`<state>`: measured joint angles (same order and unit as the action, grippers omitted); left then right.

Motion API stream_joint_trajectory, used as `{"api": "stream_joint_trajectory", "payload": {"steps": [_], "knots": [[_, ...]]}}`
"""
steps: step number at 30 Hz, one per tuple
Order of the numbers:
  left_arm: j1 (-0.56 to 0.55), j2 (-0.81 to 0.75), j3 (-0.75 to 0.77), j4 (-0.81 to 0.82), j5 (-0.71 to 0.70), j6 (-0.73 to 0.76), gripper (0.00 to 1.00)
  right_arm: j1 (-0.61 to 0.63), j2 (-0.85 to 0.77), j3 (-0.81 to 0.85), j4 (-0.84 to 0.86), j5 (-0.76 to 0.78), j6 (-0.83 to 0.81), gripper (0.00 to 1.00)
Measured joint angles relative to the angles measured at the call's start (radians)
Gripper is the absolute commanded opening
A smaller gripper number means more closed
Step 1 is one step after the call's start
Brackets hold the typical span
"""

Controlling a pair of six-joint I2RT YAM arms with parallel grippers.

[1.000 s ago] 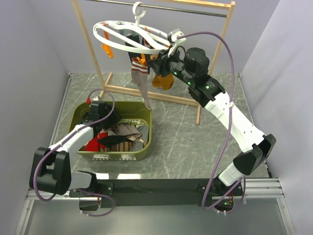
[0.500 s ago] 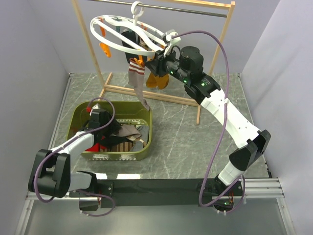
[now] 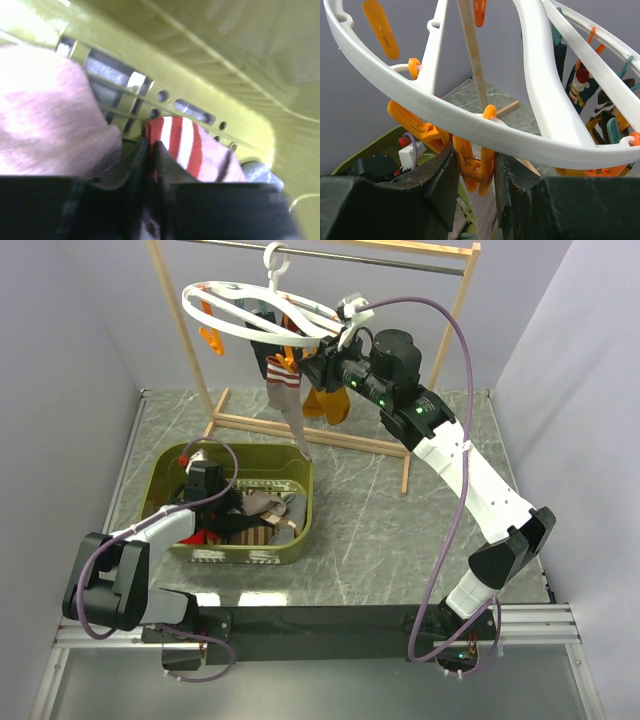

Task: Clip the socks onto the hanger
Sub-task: Pick up the sock from the bin.

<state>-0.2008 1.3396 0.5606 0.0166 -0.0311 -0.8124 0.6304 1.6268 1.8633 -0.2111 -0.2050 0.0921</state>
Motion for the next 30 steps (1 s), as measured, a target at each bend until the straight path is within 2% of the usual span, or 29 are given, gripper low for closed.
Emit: {"api": "stream_joint_trajectory", "payload": {"steps": [1,9,21,26,30], "knots": [[0.0,0.0,0.0,0.008,0.0,0.004,0.01,0.0,0.0,0.001,0.0,0.0,0.0,0.0],[0.0,-0.038,0.0,0.066,-0.02,0.026,0.01,0.0,0.001,0.001,-0.002,0.001,0.0,0.0],[0.021,-0.364,0.061,-0.008,-0.09,0.101,0.01,0.0,0.001,0.001,-0.002,0.0,0.022,0.0],[0.022,-0.484,0.092,-0.1,0.008,0.212,0.01,0.0,0.001,0.001,-0.001,-0.005,0.041,0.0],[0.022,-0.491,0.238,-0.189,0.145,0.338,0.01,0.0,0.001,0.001,-0.002,-0.02,0.058,0.0]]}}
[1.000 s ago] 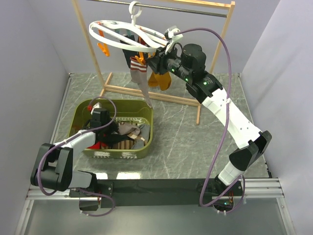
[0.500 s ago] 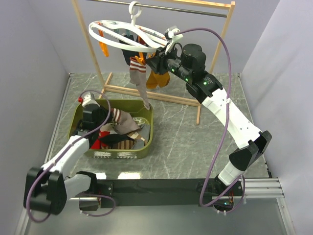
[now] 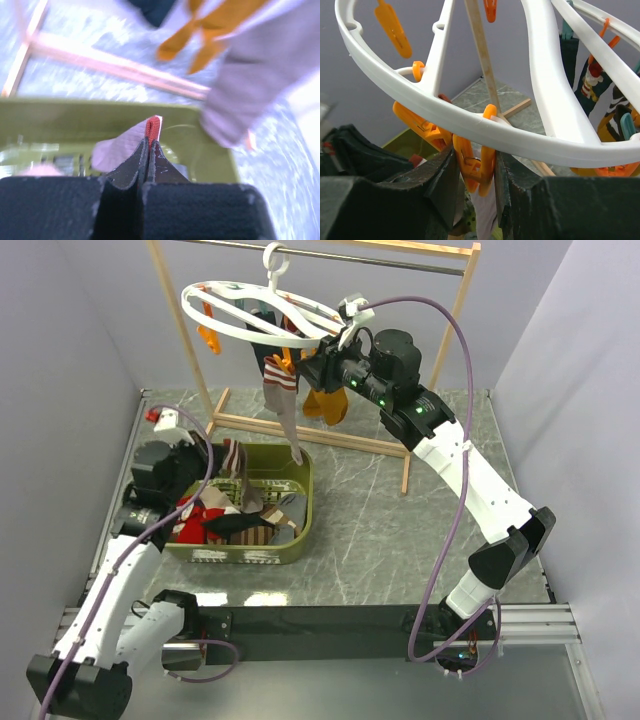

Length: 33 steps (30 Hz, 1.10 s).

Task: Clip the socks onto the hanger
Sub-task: Pick up the sock from the bin, then clamp the sock onto the hanger.

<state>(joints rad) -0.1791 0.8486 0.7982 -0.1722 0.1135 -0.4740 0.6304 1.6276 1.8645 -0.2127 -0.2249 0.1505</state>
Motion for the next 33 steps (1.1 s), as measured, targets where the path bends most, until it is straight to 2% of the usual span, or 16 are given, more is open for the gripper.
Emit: {"api": "stream_joint_trajectory", "payload": {"steps": [5,10,18,23,33], "knots": [[0.0,-0.006,0.158,-0.07,0.202,0.124,0.01,0.0,0.0,0.0,0.0,-0.003,0.009,0.0],[-0.013,0.003,0.232,-0.185,0.372,0.229,0.01,0.0,-0.002,-0.003,0.002,0.01,0.005,0.0],[-0.178,0.121,0.29,-0.305,0.413,0.33,0.01,0.0,-0.008,-0.006,0.002,0.017,-0.009,0.0],[-0.241,0.199,0.389,-0.258,0.416,0.325,0.01,0.0,-0.008,-0.006,0.002,-0.006,-0.007,0.0],[-0.248,0.342,0.539,-0.019,0.471,0.29,0.01,0.0,-0.021,-0.02,0.034,-0.056,0.037,0.0]]}}
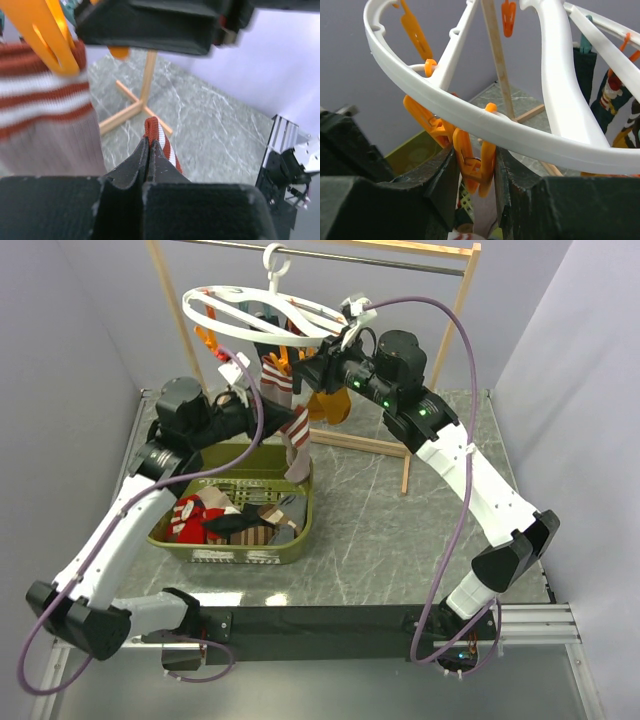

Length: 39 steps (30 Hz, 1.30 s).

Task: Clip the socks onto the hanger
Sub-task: Clamp the sock onto the hanger.

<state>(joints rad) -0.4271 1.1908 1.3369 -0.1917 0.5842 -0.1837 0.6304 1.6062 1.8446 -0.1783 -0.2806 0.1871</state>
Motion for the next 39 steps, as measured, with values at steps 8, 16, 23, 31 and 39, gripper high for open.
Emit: {"api": "stream_joint_trajectory", "payload": {"steps": [8,16,23,31,39], "knots": [[0.0,0.086,0.016,0.093,0.008,-0.025,0.01,0.0,-0.026,-0.019,0.034,-0.022,0.04,0.0],[0.0,0.099,0.048,0.192,0.048,-0.021,0.0,0.0,-0.027,-0.019,0.044,-0.043,0.053,0.0],[0.0,0.102,0.059,0.234,0.051,0.005,0.0,0.0,-0.028,-0.022,0.065,-0.069,0.064,0.0],[0.011,0.102,0.06,0.239,0.074,0.034,0.01,0.0,-0.043,-0.046,0.084,-0.106,0.074,0.0],[0.06,0.102,0.06,0.285,0.139,0.032,0.01,-0.012,-0.052,-0.046,0.097,-0.167,0.095,0.0]]}}
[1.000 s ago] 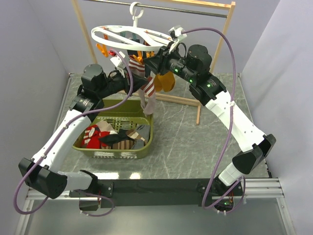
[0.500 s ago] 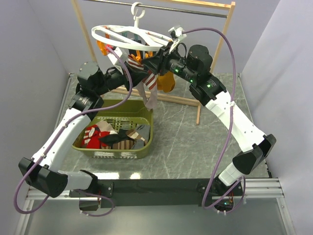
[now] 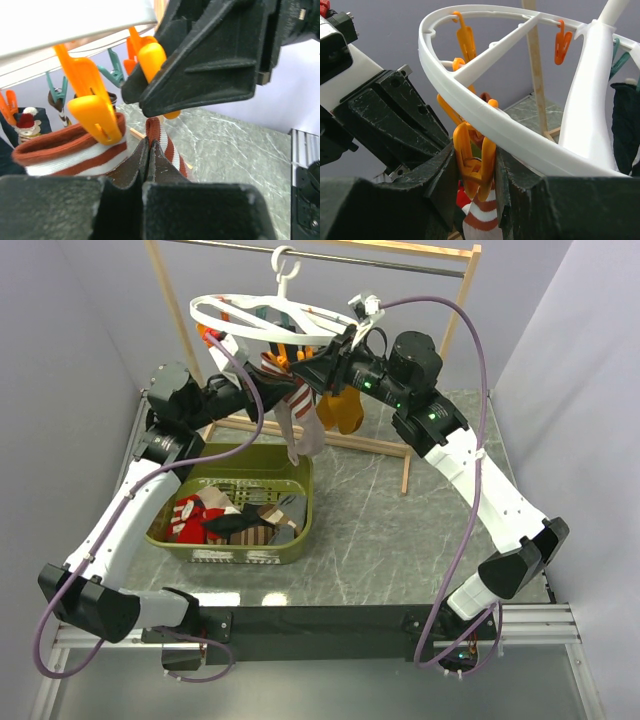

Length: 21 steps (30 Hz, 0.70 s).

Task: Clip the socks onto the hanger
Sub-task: Clamp the sock onto the hanger.

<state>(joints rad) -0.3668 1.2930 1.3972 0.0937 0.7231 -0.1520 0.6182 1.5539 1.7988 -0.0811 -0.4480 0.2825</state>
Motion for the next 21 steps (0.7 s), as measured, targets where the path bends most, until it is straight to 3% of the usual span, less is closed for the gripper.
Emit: {"api": "stream_joint_trajectory", "payload": {"steps": [10,21], "knots": [[0.005,0.023,0.029,-0.004,0.126,0.034,0.01,-0.011,-0.002,0.0,0.019,-0.038,0.02,0.0],[0.005,0.072,0.082,-0.015,0.164,0.047,0.01,-0.023,-0.002,0.0,0.039,-0.076,0.046,0.0]]}}
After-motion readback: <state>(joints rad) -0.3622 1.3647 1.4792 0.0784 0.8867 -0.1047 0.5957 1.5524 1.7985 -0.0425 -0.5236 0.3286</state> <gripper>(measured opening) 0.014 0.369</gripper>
